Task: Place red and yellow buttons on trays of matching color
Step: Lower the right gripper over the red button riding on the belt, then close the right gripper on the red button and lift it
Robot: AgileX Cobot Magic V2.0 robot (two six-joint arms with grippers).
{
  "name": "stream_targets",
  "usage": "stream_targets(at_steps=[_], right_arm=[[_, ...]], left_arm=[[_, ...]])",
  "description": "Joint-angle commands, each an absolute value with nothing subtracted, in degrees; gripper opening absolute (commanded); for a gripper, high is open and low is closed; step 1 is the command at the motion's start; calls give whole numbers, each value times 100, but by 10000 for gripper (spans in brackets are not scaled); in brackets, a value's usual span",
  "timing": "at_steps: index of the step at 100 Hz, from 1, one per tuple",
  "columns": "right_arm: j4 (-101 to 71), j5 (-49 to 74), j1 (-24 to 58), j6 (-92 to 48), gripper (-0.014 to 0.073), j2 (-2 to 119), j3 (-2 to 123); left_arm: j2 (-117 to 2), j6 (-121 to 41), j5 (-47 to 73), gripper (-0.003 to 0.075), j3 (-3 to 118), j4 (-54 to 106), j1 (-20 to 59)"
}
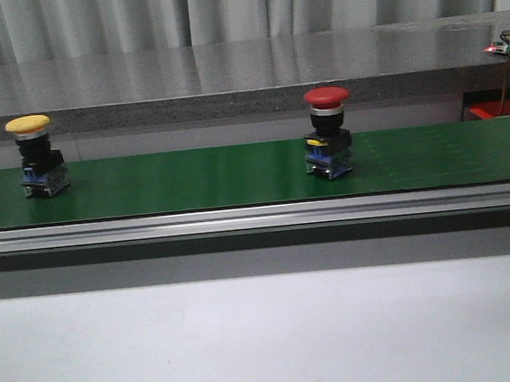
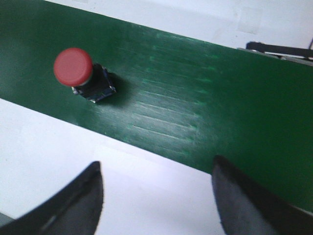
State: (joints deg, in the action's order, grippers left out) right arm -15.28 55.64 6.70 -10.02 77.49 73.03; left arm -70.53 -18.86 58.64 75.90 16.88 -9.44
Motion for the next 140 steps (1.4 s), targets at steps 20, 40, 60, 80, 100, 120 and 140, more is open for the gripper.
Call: stream_targets(at_steps=[20, 40, 60, 80, 100, 120, 140], right_arm=[[-1603, 5598, 1120, -1093, 585, 8548, 8456], [-1418, 5898, 1417, -1093, 585, 9172, 9071], [-1234, 6186, 1622, -1087, 585, 9675, 9375], [-1150, 6167, 1635, -1087, 585, 9980, 9380], [-886, 6102, 1625, -1001, 585, 10232, 9380], [-575, 6206, 1550, -841, 564, 10417, 9380], [-424, 6219, 1550, -697, 355, 10418, 9380]], left_arm=[[-6907, -1857, 5582, -20, 7729, 1839, -920], [-6907, -1857, 5582, -20, 7729, 1839, -920], [-6907, -1857, 5592, -20, 7729, 1839, -920], [-6907, -1857, 5592, -20, 7729, 1839, -920], [-6907, -1857, 5592, -20, 7729, 1839, -920], [-6907, -1857, 5592, -20, 7729, 1839, -920], [-6907, -1857, 5592, -20, 7729, 1839, -920]])
